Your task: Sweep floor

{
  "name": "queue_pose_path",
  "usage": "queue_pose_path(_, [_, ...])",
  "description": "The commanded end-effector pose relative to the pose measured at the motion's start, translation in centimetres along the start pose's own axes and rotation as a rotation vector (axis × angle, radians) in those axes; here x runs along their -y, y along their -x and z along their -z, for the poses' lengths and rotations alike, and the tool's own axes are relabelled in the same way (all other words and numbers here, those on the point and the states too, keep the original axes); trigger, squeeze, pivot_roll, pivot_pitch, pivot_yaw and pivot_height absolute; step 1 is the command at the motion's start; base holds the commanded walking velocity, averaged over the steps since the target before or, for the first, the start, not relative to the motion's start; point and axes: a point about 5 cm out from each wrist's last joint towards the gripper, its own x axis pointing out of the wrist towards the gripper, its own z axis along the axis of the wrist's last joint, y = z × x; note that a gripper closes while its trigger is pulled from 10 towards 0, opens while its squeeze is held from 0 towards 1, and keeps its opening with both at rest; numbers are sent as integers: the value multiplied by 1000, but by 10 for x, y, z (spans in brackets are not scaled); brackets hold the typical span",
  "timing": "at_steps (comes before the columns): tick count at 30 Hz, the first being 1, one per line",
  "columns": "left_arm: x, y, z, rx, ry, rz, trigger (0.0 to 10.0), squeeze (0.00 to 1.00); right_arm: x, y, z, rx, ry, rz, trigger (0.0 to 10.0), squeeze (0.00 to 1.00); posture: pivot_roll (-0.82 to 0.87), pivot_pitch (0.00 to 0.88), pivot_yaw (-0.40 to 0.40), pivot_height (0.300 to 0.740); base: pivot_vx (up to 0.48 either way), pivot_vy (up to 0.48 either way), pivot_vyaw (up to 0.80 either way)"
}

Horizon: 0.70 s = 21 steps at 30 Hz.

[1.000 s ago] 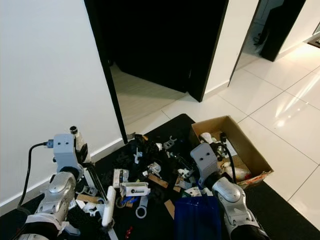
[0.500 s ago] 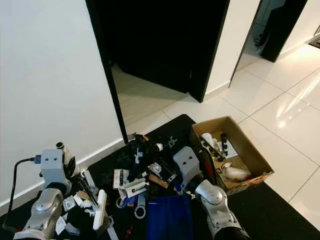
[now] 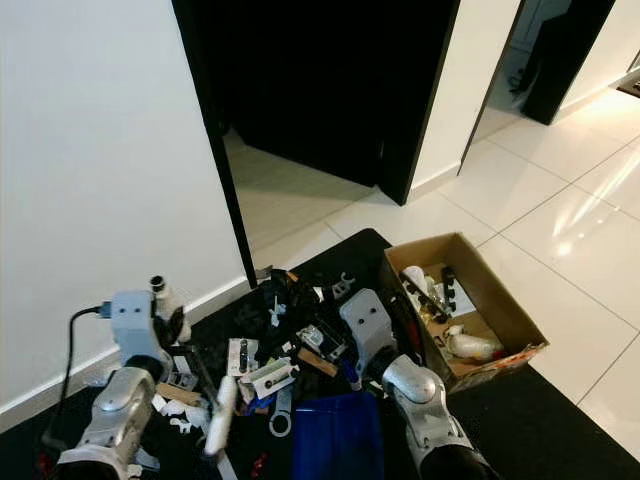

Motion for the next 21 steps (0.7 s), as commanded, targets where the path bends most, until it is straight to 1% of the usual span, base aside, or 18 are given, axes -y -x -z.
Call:
queue_pose_path(1, [18,2,11,-37,64,76,10000,0,-9,-2,3,-2,4,-2,10000,0,40,245,68,740,0,0,0])
queue_pose_path(2, [25,2,12,-36,73,110,10000,0,-11,-4,4,-2,-2,8,10000,0,43,244,69,740,0,0,0])
queue_pose_path(3, [25,2,12,-36,73,110,10000,0,-11,-4,4,-2,-2,8,10000,0,43,244,69,740,0,0,0])
queue_pose_path(4, [32,3,12,-34,91,142,10000,0,-14,-5,5,0,-7,18,10000,0,45,244,70,740,0,0,0])
queue_pose_path(5, [32,3,12,-34,91,142,10000,0,-14,-5,5,0,-7,18,10000,0,45,244,70,740,0,0,0])
queue_pose_path(6, [46,8,15,-37,124,212,10000,0,-20,-7,5,4,-18,31,10000,0,52,244,70,740,0,0,0])
queue_pose_path(7, [46,8,15,-37,124,212,10000,0,-20,-7,5,4,-18,31,10000,0,52,244,70,740,0,0,0])
queue_pose_path(10, [60,19,19,-57,165,321,10000,0,-25,-10,5,13,-29,43,10000,0,57,246,70,740,0,0,0])
queue_pose_path(11, [60,19,19,-57,165,321,10000,0,-25,-10,5,13,-29,43,10000,0,57,246,70,740,0,0,0])
queue_pose_path(13, [63,25,17,-56,174,359,10000,0,-26,-11,4,17,-23,65,10000,0,64,246,71,740,0,0,0])
queue_pose_path(18, [62,29,13,-49,173,365,10000,0,-26,-12,4,18,-14,94,10000,0,71,246,71,740,0,0,0])
queue_pose_path(20, [49,31,0,-26,163,344,10000,0,-22,-12,4,21,-30,142,10000,0,81,245,74,740,0,0,0])
queue_pose_path(21, [49,31,0,-26,163,344,10000,0,-22,-12,4,21,-30,142,10000,0,81,245,74,740,0,0,0])
